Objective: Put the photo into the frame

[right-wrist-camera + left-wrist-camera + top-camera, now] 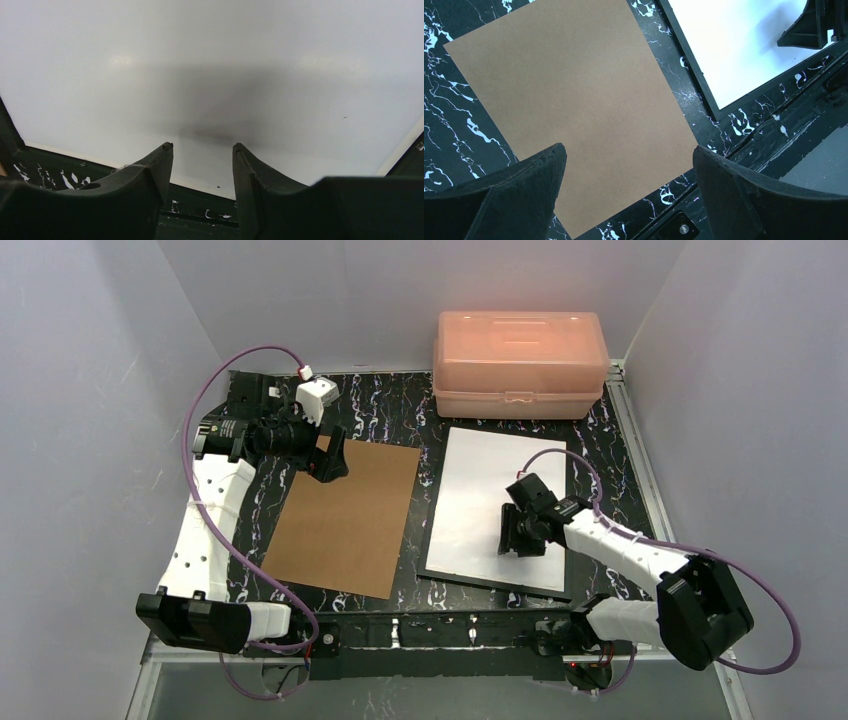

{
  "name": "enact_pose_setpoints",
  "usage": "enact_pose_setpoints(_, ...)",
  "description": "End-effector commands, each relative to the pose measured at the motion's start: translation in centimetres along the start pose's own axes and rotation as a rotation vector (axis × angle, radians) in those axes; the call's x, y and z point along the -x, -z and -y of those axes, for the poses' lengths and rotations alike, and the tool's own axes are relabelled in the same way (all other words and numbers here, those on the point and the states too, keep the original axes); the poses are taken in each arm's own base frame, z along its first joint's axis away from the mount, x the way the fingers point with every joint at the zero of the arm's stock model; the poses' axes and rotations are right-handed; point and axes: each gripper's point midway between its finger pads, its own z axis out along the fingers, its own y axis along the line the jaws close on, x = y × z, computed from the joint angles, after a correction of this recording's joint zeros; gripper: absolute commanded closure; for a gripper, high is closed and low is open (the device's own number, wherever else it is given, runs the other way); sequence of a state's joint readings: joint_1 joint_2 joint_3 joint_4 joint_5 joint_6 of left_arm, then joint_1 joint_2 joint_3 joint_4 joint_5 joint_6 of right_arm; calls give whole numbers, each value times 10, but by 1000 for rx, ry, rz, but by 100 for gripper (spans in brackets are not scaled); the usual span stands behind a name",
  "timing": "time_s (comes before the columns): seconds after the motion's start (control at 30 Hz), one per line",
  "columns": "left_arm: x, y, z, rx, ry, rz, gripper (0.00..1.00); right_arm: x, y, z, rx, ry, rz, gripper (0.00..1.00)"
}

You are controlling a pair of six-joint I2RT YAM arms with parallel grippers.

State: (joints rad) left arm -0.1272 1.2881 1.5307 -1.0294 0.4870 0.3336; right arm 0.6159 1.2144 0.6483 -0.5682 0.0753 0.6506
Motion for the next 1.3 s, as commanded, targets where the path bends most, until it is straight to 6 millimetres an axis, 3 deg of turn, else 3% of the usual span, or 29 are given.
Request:
enact_pose_setpoints(0.0,-4,3,7,-26,-3,-5,5,22,10,-17,49,17,65,44)
enact_pose_setpoints(0.13,-5,4,9,-33,-5,-3,5,21,14,-30,129,-11,73,44)
enact_pose_setpoints(0.33,-7,2,8,-32,-6,-11,5,66,26,-53,140,27,166,43)
enact_pose_setpoints(0.47,-11,0,7,-32,8,-32,5,115,20,-73,118,51,259,42)
enact_pose_setpoints(0.77,-17,-4,5,-29,20,-56,5,259,-4,-111,-34,144,567,46)
enact_pose_setpoints(0.9,-20,-7,4,-33,28,-68,5,298,-19,-124,-46,162,666,52)
enact_pose_setpoints(1.1,-21,-12,-4,-33,39,-84,5,323,-53,-126,-62,152,666,72)
enact_pose_setpoints(1.27,-25,-18,-15,-32,70,-104,7,331,-75,-129,-53,145,664,77)
